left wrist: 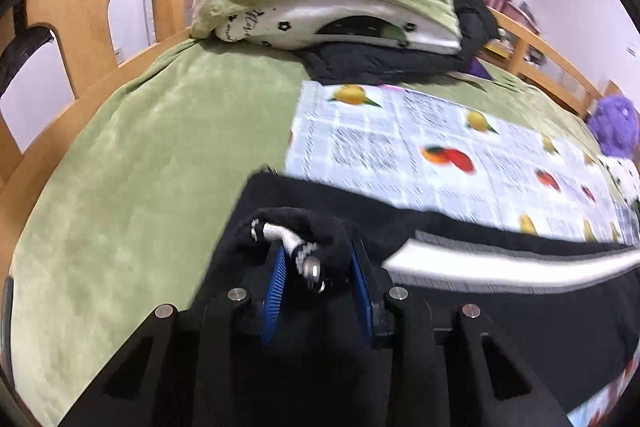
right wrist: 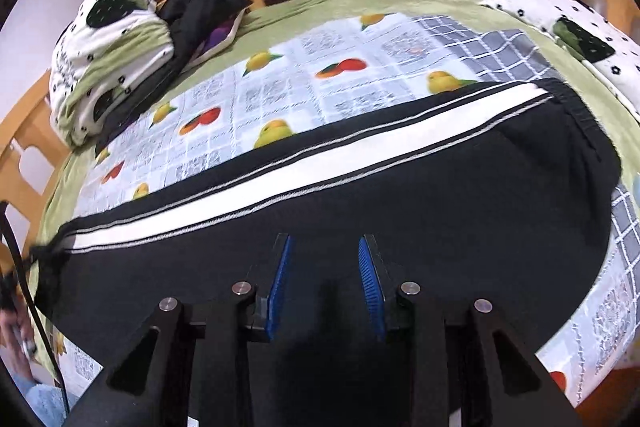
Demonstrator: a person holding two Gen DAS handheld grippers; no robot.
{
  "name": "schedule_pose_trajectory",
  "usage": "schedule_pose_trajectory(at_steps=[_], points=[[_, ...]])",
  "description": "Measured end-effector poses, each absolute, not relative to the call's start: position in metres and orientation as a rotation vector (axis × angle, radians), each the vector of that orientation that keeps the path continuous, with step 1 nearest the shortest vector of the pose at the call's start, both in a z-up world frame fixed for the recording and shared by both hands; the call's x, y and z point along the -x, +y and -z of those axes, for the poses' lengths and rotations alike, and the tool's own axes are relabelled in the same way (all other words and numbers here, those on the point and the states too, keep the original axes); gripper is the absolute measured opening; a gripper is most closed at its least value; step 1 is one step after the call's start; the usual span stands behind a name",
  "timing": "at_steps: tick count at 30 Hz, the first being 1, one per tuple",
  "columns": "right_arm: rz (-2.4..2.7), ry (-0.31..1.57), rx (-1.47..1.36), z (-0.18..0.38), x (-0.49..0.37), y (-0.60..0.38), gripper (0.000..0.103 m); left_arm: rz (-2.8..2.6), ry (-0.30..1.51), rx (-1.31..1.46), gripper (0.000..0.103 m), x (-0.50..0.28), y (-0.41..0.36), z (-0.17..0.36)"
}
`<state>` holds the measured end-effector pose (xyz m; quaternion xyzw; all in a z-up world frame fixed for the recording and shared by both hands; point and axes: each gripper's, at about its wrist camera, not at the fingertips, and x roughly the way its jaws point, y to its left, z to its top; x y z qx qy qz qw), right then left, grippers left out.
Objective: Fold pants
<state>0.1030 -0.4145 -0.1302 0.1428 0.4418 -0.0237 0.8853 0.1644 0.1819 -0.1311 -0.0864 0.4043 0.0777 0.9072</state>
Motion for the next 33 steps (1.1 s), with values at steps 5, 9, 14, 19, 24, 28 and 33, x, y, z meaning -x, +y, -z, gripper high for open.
schedule_pose_trajectory(at_steps=[5,9,14,19,24,28,33], points=[[0.050,0.963,-0.278,0.140,-0.105,-0.403,0.035,-0.297,0.817,0.188,0.068,-0.193,0.209,0.116],[0.045,0.961,-0.271,0.136,-0.105,-0.396,0.035,-0.282,0.770,0.227,0.071,-0.184,0.223,0.100],[0.011,0.935,-0.281,0.122,-0.103,-0.380,0.035,-0.230,0.817,0.264,0.071,-0.154,0.227,0.106],[-0.023,0.943,-0.242,0.121,-0.098,-0.360,0.035,-0.151,0.876,0.299,0.071,-0.102,0.219,0.127],[-0.033,0.996,-0.254,0.140,-0.086,-0.361,0.035,-0.115,0.933,0.345,0.071,-0.055,0.214,0.156],[-0.020,1.068,-0.271,0.170,-0.081,-0.366,0.035,-0.068,0.953,0.440,0.071,-0.033,0.213,0.173],[-0.008,1.070,-0.255,0.180,-0.074,-0.361,0.035,-0.005,0.948,0.539,0.071,-0.022,0.209,0.186]])
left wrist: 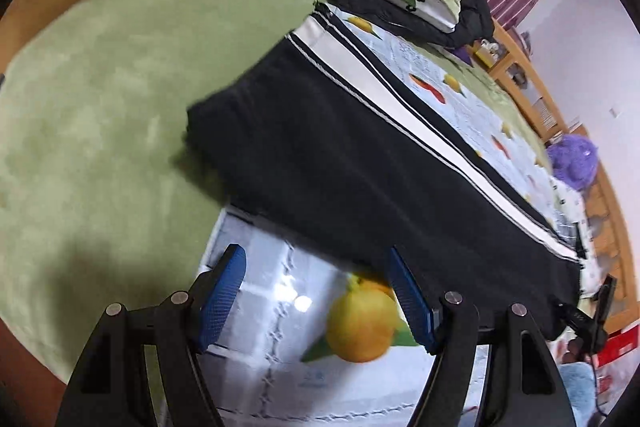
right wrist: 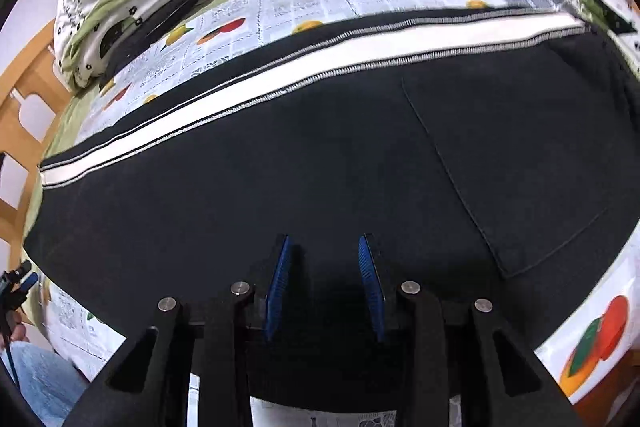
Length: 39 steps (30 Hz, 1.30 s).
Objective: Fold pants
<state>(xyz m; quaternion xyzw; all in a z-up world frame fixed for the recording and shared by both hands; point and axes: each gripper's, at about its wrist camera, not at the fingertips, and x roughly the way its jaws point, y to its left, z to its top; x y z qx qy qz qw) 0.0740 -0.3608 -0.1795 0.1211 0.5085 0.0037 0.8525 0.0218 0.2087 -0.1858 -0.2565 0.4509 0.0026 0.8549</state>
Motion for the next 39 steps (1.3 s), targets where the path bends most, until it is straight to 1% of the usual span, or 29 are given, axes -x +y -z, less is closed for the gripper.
schedule_pose_trajectory(at_steps=[3,5,8,13,15,16,17,20,23,28,31,34,37,38,39], points=[[-0.029,1.053,-0.278,0.168,-0.073,-0.358,0.035,-0.040,0.929,0.557,0.071,-0.024,0.212,0.189],[-0.024,1.030,-0.266,0.157,-0.073,-0.355,0.035,-0.093,0.915,0.570,0.070,-0.029,0.220,0.191],[-0.014,0.966,-0.236,0.136,-0.071,-0.350,0.035,-0.117,0.892,0.625,0.070,-0.042,0.236,0.195],[-0.033,0.935,-0.198,0.119,-0.081,-0.339,0.035,-0.161,0.870,0.686,0.069,-0.062,0.257,0.202],[-0.023,0.932,-0.191,0.119,-0.087,-0.335,0.035,-0.184,0.874,0.685,0.068,-0.071,0.261,0.204],[-0.021,0.930,-0.193,0.120,-0.090,-0.335,0.035,-0.204,0.884,0.673,0.065,-0.074,0.262,0.203],[-0.022,0.932,-0.193,0.122,-0.093,-0.334,0.035,-0.235,0.889,0.648,0.060,-0.076,0.263,0.200],[-0.023,0.943,-0.183,0.127,-0.104,-0.332,0.035,-0.348,0.830,0.509,0.060,-0.071,0.268,0.179],[-0.010,0.956,-0.157,0.133,-0.120,-0.331,0.035,-0.290,0.817,0.421,0.060,-0.081,0.270,0.160],[0.003,0.964,-0.169,0.141,-0.150,-0.331,0.035,-0.162,0.826,0.333,0.062,-0.130,0.252,0.139],[0.003,0.959,-0.200,0.146,-0.168,-0.330,0.035,-0.114,0.839,0.343,0.062,-0.163,0.242,0.139],[0.003,0.965,-0.196,0.152,-0.183,-0.327,0.035,-0.123,0.846,0.274,0.062,-0.201,0.232,0.143],[0.000,0.978,-0.167,0.158,-0.190,-0.324,0.035,-0.143,0.898,0.280,0.061,-0.230,0.231,0.160],[-0.001,0.982,-0.151,0.160,-0.193,-0.324,0.035,-0.134,0.918,0.293,0.061,-0.235,0.232,0.167],[0.001,0.982,-0.142,0.161,-0.194,-0.324,0.035,-0.147,0.940,0.295,0.046,-0.242,0.232,0.175]])
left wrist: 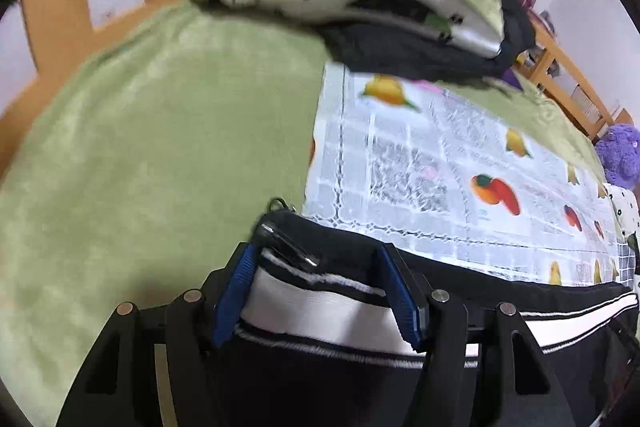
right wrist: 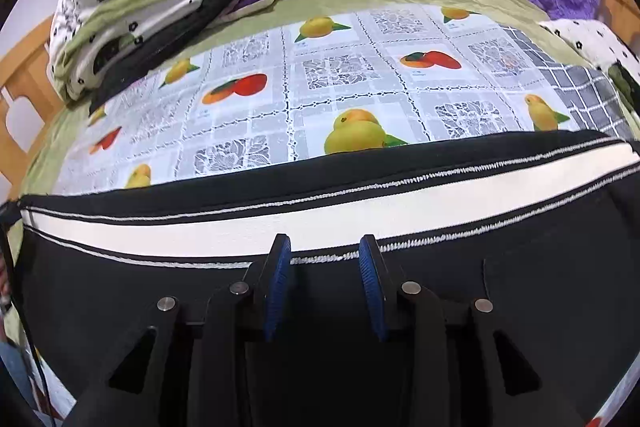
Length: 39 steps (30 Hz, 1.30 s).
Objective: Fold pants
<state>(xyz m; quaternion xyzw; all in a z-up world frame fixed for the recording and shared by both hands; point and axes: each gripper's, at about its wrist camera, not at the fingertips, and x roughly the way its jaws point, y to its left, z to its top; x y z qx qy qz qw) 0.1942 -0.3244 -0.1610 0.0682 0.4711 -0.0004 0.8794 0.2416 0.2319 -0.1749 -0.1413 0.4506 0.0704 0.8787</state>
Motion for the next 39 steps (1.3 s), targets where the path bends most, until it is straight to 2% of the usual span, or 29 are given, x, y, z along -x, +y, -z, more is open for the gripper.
schedule_pose_trajectory(at_steps=[1,2,5,8,9,11,13,14,16,18,19,21,23,26,28,29,30,34,35,39], points=[[0.003,0.983,-0.137,0.162,-0.195,-0.325,0.035,-0.161,0.946,0.277,0.033,-0.242,0.232,0.178],[0.007,0.987,-0.132,0.163,-0.196,-0.326,0.035,-0.157,0.938,0.264,0.024,-0.241,0.233,0.176],[-0.001,0.987,-0.151,0.163,-0.196,-0.334,0.035,-0.098,0.827,0.348,0.023,-0.225,0.247,0.157],[-0.002,0.960,-0.153,0.159,-0.192,-0.339,0.035,-0.155,0.871,0.319,0.023,-0.234,0.247,0.176],[-0.005,0.954,-0.153,0.158,-0.191,-0.339,0.035,-0.181,0.940,0.318,0.025,-0.242,0.246,0.196],[-0.004,0.937,-0.151,0.157,-0.191,-0.342,0.035,-0.202,0.921,0.307,0.029,-0.241,0.242,0.197],[0.000,0.936,-0.142,0.158,-0.193,-0.345,0.035,-0.248,0.917,0.248,0.043,-0.238,0.233,0.188],[0.009,0.933,-0.129,0.158,-0.196,-0.349,0.035,-0.285,0.925,0.220,0.054,-0.237,0.229,0.185],[0.014,0.916,-0.104,0.156,-0.202,-0.355,0.036,-0.284,0.932,0.190,0.054,-0.233,0.225,0.181],[-0.013,0.905,-0.071,0.153,-0.212,-0.357,0.048,-0.261,0.941,0.182,0.054,-0.226,0.222,0.177],[-0.046,0.904,-0.039,0.153,-0.220,-0.358,0.050,-0.257,0.942,0.191,0.054,-0.222,0.223,0.175],[-0.091,0.899,0.037,0.151,-0.234,-0.354,0.051,-0.238,0.944,0.219,0.055,-0.217,0.226,0.173],[-0.153,0.905,0.118,0.150,-0.250,-0.350,0.057,-0.229,0.949,0.237,0.055,-0.213,0.227,0.173],[-0.230,0.985,0.163,0.163,-0.273,-0.353,0.058,-0.234,0.958,0.245,0.055,-0.210,0.226,0.177],[-0.276,1.084,0.176,0.177,-0.284,-0.352,0.037,-0.242,0.965,0.238,0.055,-0.210,0.225,0.182],[-0.289,1.103,0.202,0.184,-0.285,-0.350,0.009,-0.251,0.970,0.226,0.056,-0.210,0.223,0.186],[-0.293,1.074,0.249,0.187,-0.282,-0.345,0.005,-0.264,0.973,0.213,0.056,-0.211,0.222,0.189],[-0.243,0.934,0.299,0.176,-0.274,-0.337,0.003,-0.274,0.949,0.223,0.056,-0.212,0.221,0.183],[-0.232,0.932,0.256,0.177,-0.278,-0.342,0.000,-0.272,0.945,0.236,0.056,-0.213,0.221,0.181],[-0.115,0.976,0.189,0.202,-0.297,-0.350,0.000,-0.281,0.971,0.207,0.056,-0.218,0.215,0.179]])
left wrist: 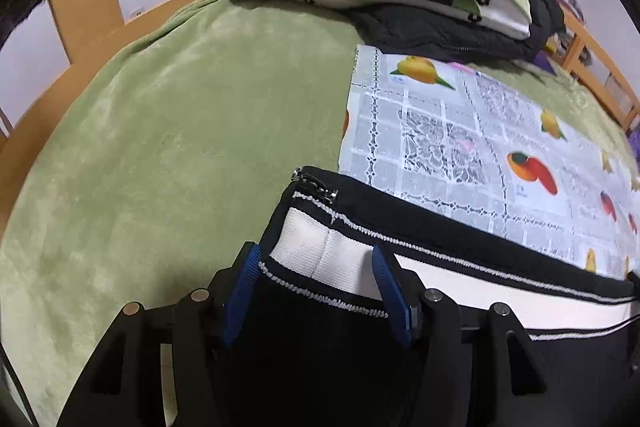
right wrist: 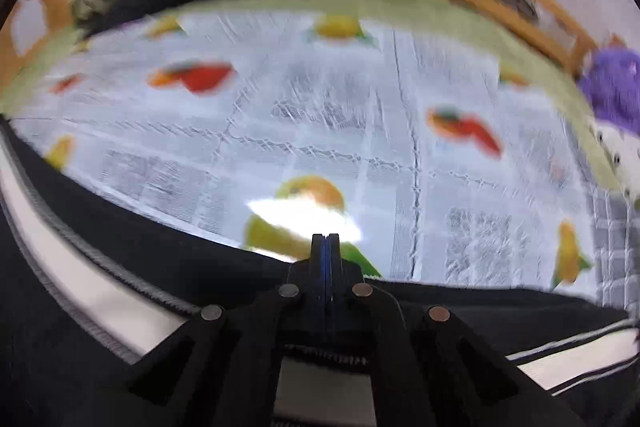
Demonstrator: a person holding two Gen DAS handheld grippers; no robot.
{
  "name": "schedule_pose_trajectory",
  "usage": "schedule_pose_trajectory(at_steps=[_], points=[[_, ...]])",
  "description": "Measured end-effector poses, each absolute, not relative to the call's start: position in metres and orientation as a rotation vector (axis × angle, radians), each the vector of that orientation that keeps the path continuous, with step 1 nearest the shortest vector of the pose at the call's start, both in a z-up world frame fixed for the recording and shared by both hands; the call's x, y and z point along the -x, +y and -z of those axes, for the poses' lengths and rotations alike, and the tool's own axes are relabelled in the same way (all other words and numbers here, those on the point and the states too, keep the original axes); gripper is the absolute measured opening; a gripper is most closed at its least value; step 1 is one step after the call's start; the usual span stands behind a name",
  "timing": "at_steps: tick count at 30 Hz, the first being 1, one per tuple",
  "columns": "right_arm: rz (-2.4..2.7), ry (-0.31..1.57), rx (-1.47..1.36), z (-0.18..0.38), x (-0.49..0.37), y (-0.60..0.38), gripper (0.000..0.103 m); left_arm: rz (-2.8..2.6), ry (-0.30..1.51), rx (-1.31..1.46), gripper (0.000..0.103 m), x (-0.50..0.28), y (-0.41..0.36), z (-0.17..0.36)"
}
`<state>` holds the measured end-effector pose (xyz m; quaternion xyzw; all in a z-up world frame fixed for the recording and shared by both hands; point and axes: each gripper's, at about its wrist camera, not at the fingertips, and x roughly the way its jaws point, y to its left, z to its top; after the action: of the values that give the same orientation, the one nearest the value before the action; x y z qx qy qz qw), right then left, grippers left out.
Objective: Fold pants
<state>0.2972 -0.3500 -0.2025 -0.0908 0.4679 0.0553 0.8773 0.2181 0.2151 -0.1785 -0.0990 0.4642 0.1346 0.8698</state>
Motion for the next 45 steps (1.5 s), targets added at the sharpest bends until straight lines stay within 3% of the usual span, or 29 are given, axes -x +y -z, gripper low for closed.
schedule_pose_trajectory(at_steps=[3,7,11,15,20,29,34,38,42,45], points=[[-0.129,0.955,0.120,0.187,-0.290,-0.359,0.001,-0.259,0.921,0.168,0.056,-0.208,0.210,0.165],[-0.077,0.875,0.036,0.157,-0.261,-0.387,0.024,-0.254,0.867,0.145,0.056,-0.194,0.209,0.152],[0.000,0.939,-0.021,0.174,-0.253,-0.417,0.024,-0.151,0.904,0.206,0.064,-0.203,0.204,0.164],[0.008,0.943,-0.018,0.194,-0.262,-0.418,0.024,-0.186,0.945,0.173,0.064,-0.233,0.197,0.192],[0.051,0.952,-0.085,0.182,-0.262,-0.423,0.024,-0.200,0.910,0.194,0.064,-0.232,0.204,0.164],[0.081,0.893,-0.085,0.130,-0.196,-0.393,0.024,-0.258,0.900,0.354,0.063,-0.124,0.259,0.150],[0.030,0.911,-0.173,0.111,-0.169,-0.368,0.024,-0.203,0.930,0.500,0.062,-0.071,0.271,0.172],[0.023,0.906,-0.167,0.095,-0.149,-0.340,0.046,-0.178,0.953,0.548,0.062,-0.068,0.268,0.195],[0.051,0.915,-0.124,0.084,-0.133,-0.323,0.061,-0.165,0.924,0.577,0.062,-0.079,0.268,0.202],[0.075,0.926,-0.138,0.077,-0.121,-0.320,0.064,-0.182,0.894,0.643,0.059,-0.087,0.274,0.210]])
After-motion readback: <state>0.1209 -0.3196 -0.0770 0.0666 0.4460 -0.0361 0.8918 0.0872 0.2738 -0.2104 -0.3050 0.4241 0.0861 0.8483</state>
